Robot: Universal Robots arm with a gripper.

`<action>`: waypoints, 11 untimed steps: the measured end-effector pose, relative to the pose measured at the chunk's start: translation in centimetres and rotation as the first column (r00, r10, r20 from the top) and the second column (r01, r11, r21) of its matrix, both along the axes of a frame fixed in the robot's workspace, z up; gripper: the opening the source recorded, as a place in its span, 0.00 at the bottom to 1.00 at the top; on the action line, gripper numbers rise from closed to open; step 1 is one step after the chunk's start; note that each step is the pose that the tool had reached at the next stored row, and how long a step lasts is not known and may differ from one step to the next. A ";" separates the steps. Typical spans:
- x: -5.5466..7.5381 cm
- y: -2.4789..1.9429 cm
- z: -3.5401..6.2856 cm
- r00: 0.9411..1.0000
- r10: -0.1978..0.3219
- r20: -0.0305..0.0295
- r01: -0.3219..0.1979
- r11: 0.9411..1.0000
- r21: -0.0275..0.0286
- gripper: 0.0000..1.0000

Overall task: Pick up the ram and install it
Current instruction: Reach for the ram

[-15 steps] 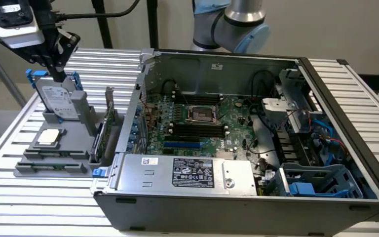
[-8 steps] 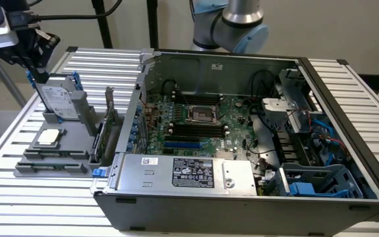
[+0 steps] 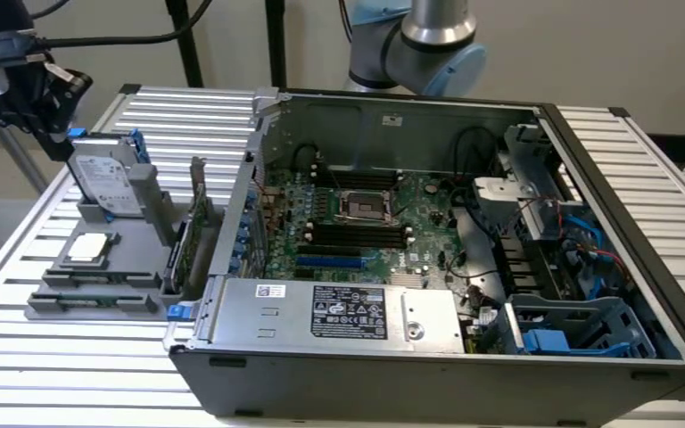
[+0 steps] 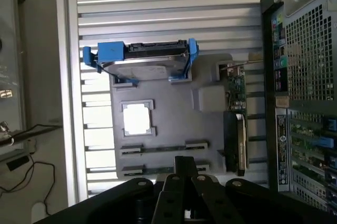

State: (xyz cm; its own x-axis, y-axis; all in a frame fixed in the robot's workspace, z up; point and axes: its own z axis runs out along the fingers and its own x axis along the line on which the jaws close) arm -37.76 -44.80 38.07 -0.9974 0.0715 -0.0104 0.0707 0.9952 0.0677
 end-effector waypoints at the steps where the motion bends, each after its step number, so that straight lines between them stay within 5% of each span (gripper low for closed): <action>1: 0.0 -0.45 -0.04 1.000 0.000 0.000 0.000 1.000 0.000 0.11; 7: 0.0 -2.98 -0.50 1.000 0.000 0.000 0.000 1.000 -0.001 0.11; 11: 0.0 -3.42 -0.98 1.000 0.000 0.000 0.000 1.000 -0.004 0.11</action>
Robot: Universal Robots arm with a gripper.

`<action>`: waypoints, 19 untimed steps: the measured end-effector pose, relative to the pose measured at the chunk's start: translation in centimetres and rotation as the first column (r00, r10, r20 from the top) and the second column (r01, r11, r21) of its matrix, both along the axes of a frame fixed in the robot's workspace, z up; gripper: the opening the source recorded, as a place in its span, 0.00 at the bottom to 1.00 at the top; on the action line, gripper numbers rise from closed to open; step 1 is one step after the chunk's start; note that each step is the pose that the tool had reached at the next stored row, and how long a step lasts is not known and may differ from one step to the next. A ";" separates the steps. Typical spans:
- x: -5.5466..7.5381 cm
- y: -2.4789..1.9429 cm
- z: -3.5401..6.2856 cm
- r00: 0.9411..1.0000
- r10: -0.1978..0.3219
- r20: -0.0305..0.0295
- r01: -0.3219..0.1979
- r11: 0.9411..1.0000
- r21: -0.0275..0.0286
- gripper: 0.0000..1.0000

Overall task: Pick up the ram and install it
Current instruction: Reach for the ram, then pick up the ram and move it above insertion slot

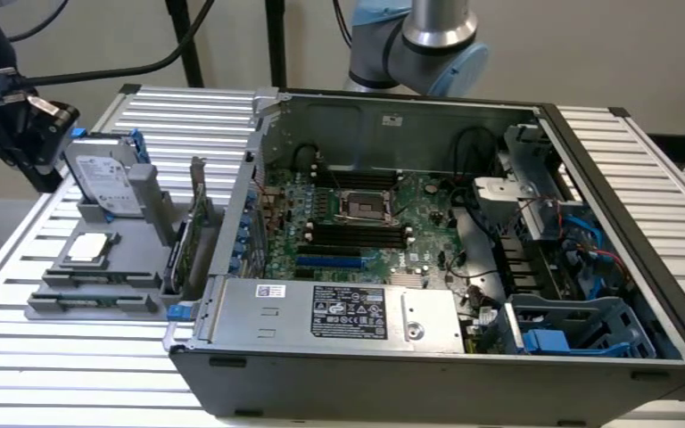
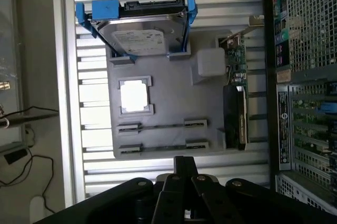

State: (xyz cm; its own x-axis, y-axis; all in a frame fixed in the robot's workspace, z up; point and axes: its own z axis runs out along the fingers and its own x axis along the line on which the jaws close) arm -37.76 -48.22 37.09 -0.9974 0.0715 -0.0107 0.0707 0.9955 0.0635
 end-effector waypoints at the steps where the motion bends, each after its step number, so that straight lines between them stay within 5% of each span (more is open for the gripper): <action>1: 0.0 0.00 -0.11 1.000 0.000 0.000 0.000 1.000 -0.002 0.11; 19: 0.0 -0.01 -0.17 1.000 0.004 0.000 -0.004 1.000 -0.003 0.11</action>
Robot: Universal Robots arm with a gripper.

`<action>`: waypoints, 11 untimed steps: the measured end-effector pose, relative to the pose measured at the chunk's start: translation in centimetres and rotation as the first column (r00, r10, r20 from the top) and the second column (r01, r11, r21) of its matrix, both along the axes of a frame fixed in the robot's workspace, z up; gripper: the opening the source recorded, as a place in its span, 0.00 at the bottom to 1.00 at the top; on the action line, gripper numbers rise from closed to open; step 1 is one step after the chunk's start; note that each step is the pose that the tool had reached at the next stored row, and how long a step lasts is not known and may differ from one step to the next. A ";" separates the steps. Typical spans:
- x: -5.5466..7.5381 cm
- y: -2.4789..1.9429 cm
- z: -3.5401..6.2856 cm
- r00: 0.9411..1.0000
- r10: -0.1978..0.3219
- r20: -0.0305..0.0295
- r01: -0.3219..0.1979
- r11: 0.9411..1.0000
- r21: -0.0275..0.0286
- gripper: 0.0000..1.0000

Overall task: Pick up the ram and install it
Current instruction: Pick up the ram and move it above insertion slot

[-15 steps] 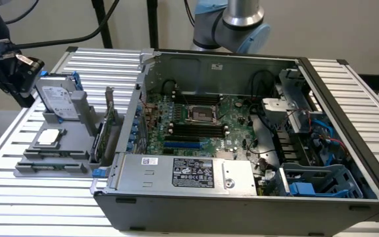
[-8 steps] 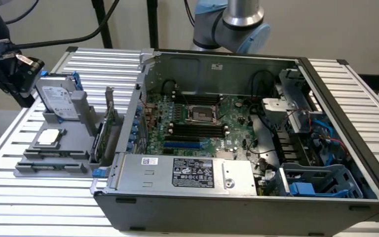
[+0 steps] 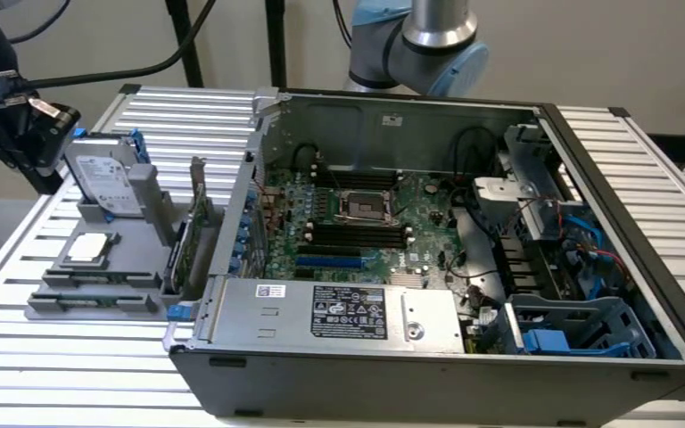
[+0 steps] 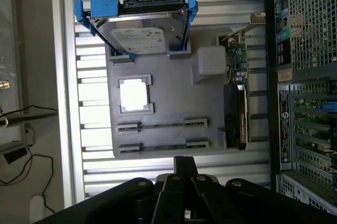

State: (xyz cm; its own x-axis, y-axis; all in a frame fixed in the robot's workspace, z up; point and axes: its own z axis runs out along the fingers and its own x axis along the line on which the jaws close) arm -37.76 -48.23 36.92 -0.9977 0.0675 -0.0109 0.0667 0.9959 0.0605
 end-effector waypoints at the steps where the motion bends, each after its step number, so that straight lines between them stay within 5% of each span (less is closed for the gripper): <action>1: 0.0 0.01 -0.02 1.000 0.014 0.000 -0.014 1.000 0.000 0.11; 6: 0.0 0.00 -0.16 0.995 0.104 0.000 -0.104 0.995 0.000 0.11; 11: 0.0 0.00 -0.30 0.981 0.194 0.000 -0.194 0.981 0.000 0.11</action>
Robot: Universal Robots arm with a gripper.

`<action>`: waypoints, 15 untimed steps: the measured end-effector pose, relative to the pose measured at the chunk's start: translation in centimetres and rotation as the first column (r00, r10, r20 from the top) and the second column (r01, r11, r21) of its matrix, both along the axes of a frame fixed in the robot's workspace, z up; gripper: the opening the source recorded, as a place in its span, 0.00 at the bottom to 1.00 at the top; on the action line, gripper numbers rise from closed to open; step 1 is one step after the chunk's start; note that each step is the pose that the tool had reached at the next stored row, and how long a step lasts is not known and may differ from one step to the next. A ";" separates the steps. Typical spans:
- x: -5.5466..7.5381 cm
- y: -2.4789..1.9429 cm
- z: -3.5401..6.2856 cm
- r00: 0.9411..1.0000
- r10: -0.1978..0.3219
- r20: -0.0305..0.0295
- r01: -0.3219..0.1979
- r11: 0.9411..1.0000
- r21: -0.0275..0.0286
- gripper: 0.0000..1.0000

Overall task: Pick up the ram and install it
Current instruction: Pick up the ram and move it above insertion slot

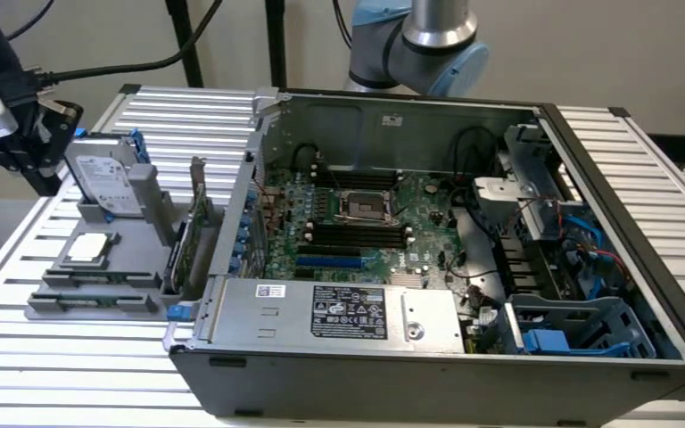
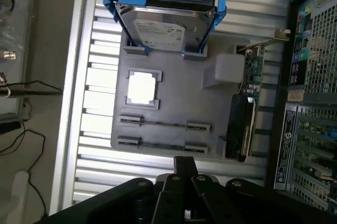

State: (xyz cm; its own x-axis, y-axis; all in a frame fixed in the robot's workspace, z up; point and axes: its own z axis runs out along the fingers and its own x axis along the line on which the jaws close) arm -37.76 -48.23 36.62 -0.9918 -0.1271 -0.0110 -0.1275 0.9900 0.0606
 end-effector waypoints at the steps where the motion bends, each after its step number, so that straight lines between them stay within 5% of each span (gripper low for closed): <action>1: 0.0 0.00 -0.03 1.000 0.018 0.000 -0.018 1.000 0.000 0.11; 8: 0.0 0.00 -0.24 0.989 0.145 0.000 -0.145 0.989 0.000 0.11; 15: 0.0 0.00 -0.45 0.963 0.270 0.000 -0.270 0.963 0.000 0.11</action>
